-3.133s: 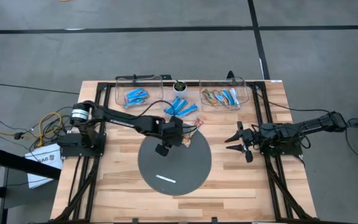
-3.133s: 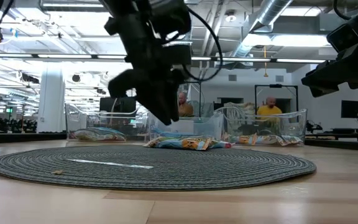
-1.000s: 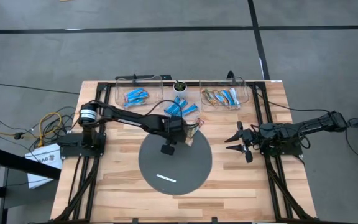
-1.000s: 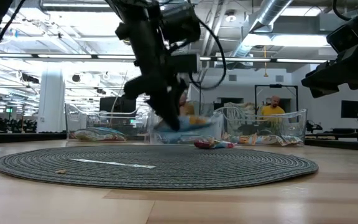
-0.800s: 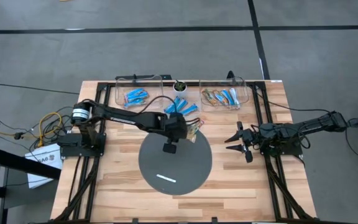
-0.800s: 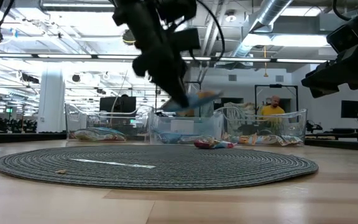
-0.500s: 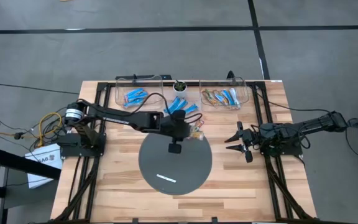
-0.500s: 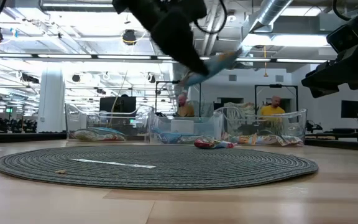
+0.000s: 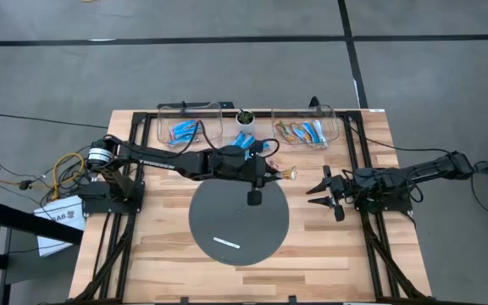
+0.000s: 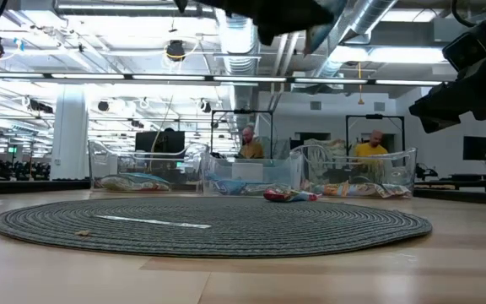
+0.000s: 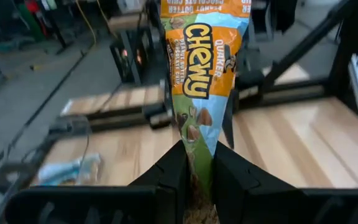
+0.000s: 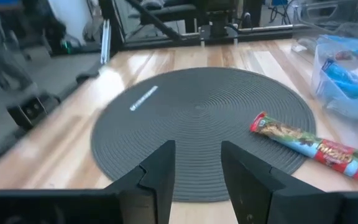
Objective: Pick and place Granola Bars by type
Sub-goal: Put the yellow granola bar into the right transparent bin
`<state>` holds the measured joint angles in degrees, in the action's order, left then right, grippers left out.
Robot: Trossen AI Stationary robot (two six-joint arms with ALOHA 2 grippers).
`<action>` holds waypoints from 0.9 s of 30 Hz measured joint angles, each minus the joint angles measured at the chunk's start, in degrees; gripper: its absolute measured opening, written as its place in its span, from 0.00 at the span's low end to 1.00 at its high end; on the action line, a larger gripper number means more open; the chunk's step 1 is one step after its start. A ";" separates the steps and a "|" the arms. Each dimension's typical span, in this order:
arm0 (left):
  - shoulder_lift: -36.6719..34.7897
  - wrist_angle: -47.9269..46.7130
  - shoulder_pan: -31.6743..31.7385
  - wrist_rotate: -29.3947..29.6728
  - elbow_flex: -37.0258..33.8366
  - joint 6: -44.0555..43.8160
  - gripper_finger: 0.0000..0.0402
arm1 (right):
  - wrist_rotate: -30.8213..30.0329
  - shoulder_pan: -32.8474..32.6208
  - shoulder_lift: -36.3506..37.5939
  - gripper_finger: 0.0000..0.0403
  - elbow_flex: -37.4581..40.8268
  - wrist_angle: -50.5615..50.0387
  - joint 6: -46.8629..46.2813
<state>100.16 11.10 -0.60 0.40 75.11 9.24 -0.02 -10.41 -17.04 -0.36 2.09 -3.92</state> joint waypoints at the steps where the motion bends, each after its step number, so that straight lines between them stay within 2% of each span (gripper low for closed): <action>1: 0.02 1.33 0.00 -0.04 0.00 -0.01 0.13 | -0.02 -0.12 0.02 0.31 0.00 0.34 -1.52; 7: 0.16 3.40 -0.06 -0.09 0.00 -1.71 0.13 | -0.02 -0.07 0.01 0.31 0.00 0.52 -16.33; 13: 0.22 5.48 -0.15 -0.09 0.00 -3.29 0.13 | -0.68 0.20 0.00 0.31 0.00 3.86 -17.98; 20: 0.22 5.42 -0.24 -0.08 0.00 -6.73 0.13 | -1.70 0.54 0.02 0.31 -0.09 20.02 -6.32; 25: 0.22 7.82 -0.30 -0.04 0.00 -8.01 0.13 | -6.31 0.54 -2.22 0.32 -2.01 21.05 -1.00; 27: 0.22 8.93 -0.33 -0.06 0.00 -8.05 0.13 | -6.33 0.54 -3.85 0.34 -2.64 22.14 1.18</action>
<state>100.38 20.03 -0.93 0.34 75.11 1.19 -6.35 -9.87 -20.89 -3.00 24.23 -2.74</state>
